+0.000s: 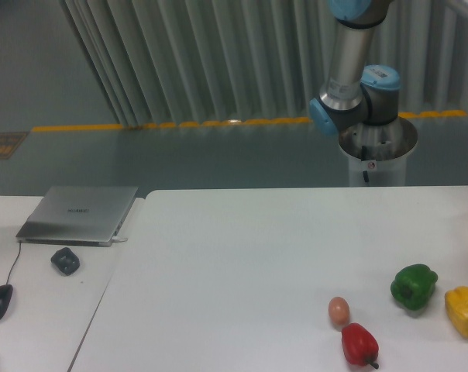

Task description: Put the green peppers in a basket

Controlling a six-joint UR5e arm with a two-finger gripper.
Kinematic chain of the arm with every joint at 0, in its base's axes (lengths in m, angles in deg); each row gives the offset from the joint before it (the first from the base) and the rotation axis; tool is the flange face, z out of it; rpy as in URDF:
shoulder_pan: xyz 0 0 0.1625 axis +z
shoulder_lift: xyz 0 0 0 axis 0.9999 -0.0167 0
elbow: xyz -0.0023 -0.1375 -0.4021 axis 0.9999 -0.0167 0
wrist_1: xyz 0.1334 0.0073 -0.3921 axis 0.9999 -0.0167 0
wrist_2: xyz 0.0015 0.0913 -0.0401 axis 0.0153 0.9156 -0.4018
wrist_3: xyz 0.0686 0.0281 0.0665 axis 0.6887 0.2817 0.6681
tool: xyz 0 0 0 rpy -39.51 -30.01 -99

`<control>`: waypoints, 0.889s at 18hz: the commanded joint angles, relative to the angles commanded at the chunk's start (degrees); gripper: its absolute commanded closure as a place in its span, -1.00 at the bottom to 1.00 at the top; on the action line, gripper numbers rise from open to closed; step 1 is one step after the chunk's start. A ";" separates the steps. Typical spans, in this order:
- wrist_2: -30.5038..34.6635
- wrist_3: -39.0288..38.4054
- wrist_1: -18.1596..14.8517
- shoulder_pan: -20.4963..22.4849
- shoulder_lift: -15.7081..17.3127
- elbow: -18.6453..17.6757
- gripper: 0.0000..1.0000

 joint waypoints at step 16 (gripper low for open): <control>-7.28 -24.76 0.26 -4.39 0.35 -0.79 -1.00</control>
